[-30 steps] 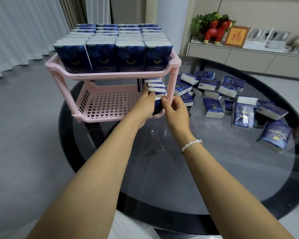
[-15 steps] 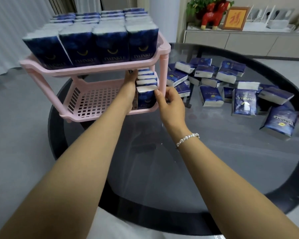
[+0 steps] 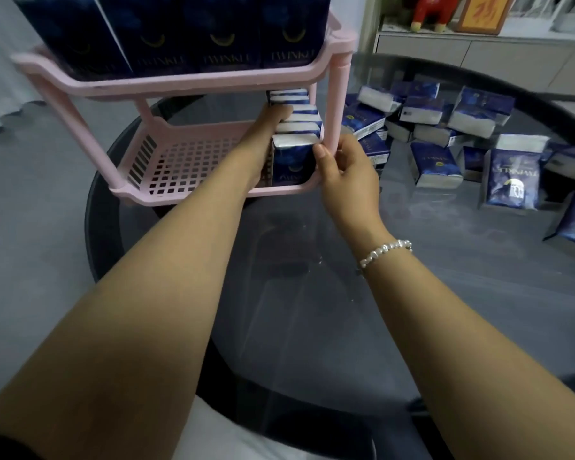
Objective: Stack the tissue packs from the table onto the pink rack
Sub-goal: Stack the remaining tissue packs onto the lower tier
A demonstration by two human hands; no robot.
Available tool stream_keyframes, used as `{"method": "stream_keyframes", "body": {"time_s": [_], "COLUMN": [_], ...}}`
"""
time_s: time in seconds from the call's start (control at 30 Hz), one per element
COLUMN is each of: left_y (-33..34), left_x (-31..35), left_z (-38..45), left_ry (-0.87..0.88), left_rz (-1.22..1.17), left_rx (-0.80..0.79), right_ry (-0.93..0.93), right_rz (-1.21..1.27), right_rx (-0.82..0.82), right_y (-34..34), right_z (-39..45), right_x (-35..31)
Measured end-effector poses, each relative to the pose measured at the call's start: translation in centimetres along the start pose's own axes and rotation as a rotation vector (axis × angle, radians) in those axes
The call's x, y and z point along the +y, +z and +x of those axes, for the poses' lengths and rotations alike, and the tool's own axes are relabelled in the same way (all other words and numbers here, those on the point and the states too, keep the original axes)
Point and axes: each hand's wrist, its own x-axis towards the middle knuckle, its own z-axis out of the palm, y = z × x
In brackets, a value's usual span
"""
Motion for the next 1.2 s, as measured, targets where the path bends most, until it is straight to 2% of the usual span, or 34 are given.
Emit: {"method": "stream_keyframes", "body": {"time_s": [0.33,0.5,0.7,0.87,1.03,1.2], "left_y": [0.4,0.8,-1.1,-1.5,-2.5,-4.3], "left_x": [0.6,0.1,-1.1,-1.5,-1.0,0.4], "left_z": [-2.1,-3.6,-5.2,-5.8,-6.1,-6.1], "left_ry": [0.04,0.044,0.269,0.368,0.377,0.318], "left_rz": [-0.206,-0.08,0.279,0.356,0.43,0.286], "left_rx": [-0.003,0.046,0.011,0.227,0.158,0.153], "right_ry": [0.026,0.03,0.055,0.069,0.044,-0.04], "right_rz": [0.038,0.029,0.06,0.075,0.065,0.036], "right_rx": [-0.019,-0.029,-0.033,-0.071,-0.092,-0.104], "right_y": [-0.4,-0.6,-0.5,-0.7,-0.5,-0.1], "right_z": [-0.7,-0.8,-0.7,-0.7,-0.9,-0.9], "right_x": [-0.7,-0.8,-0.7,-0.7,-0.6,-0.5]}}
